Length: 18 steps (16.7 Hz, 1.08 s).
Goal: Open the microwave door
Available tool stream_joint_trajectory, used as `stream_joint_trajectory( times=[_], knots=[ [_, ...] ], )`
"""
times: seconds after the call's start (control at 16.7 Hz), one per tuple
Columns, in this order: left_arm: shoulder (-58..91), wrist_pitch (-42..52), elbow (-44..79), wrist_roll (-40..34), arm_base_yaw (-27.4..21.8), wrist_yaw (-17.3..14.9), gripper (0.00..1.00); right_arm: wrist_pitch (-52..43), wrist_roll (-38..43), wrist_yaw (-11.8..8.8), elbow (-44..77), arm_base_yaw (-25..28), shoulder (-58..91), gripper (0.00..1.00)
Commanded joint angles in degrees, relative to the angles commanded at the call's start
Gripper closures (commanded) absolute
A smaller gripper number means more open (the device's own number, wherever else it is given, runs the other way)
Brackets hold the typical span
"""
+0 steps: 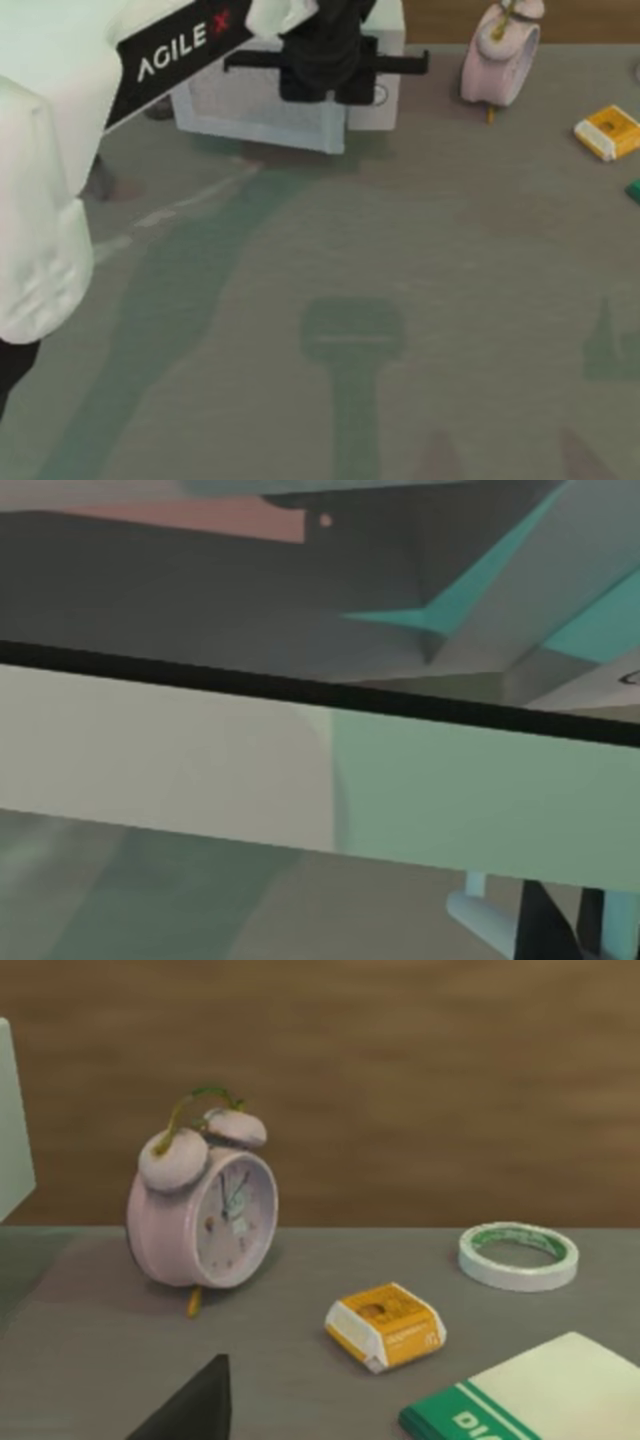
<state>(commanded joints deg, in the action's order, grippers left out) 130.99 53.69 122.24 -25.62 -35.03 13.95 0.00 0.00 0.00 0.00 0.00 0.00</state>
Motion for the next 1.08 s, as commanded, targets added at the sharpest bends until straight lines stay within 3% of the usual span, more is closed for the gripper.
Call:
stream_joint_trajectory(
  times=[0.36, 1.08],
  knots=[
    [-4.9, -4.2, -8.4, 4.5, 0.7, -2.1, 1.00, 0.0, 0.0, 0.0, 0.0, 0.0, 0.0, 0.00],
    [-4.9, -4.3, -8.5, 4.6, 0.7, -2.1, 1.00, 0.0, 0.0, 0.0, 0.0, 0.0, 0.0, 0.00]
  ],
)
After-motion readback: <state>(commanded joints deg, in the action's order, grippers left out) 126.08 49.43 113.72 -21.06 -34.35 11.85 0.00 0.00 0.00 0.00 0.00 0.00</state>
